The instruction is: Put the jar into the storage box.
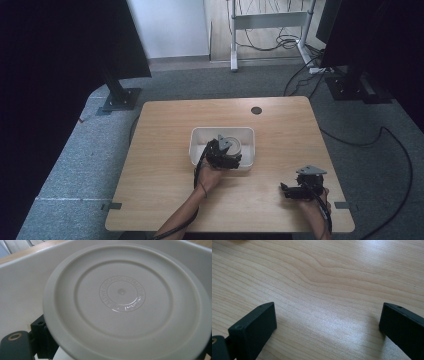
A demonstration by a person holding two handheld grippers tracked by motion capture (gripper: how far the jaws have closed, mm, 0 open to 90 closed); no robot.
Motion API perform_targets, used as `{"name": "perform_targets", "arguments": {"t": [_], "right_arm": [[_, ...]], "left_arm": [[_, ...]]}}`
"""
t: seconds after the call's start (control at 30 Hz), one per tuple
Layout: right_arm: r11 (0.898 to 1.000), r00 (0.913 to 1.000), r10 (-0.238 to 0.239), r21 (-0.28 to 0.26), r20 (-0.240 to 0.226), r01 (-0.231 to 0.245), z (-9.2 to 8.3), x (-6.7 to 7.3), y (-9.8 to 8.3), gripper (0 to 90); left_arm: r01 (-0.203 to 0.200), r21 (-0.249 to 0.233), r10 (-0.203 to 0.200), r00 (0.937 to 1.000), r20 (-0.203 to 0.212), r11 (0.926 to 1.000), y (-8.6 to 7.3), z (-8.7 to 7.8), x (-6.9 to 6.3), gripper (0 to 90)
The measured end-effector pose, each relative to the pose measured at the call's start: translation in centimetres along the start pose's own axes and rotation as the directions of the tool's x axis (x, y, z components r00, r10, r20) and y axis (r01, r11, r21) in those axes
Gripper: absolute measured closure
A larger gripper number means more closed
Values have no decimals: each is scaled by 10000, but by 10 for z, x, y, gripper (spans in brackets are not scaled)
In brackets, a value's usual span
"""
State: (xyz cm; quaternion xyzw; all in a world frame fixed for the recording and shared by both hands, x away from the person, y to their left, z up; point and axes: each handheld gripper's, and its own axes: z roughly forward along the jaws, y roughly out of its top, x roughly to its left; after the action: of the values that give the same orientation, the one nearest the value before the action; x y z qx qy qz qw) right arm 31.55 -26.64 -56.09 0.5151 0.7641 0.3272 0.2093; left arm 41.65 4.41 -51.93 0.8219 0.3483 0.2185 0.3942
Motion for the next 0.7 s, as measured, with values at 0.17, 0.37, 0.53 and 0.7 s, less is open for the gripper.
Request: {"name": "perform_targets", "arguments": {"t": [0.17,0.37,0.53,0.7], "right_arm": [[10000,10000,-4,0,-3,4,0,0,0,6],[10000,10000,-6,-2,-5,6,0,0,0,7],[10000,10000,-3,1,-8,3,0,0,0,6],[10000,10000,-12,-5,-13,12,0,0,0,7]], "left_arm": [[-23,110,25,9998,-195,9999,-3,3,-1,102],[33,180,-29,9998,-215,9998,-6,4,-2,102],[488,371,-489,9988,10,9981,-5,5,3,101],[711,503,-720,9973,168,9962,-4,6,7,100]]}}
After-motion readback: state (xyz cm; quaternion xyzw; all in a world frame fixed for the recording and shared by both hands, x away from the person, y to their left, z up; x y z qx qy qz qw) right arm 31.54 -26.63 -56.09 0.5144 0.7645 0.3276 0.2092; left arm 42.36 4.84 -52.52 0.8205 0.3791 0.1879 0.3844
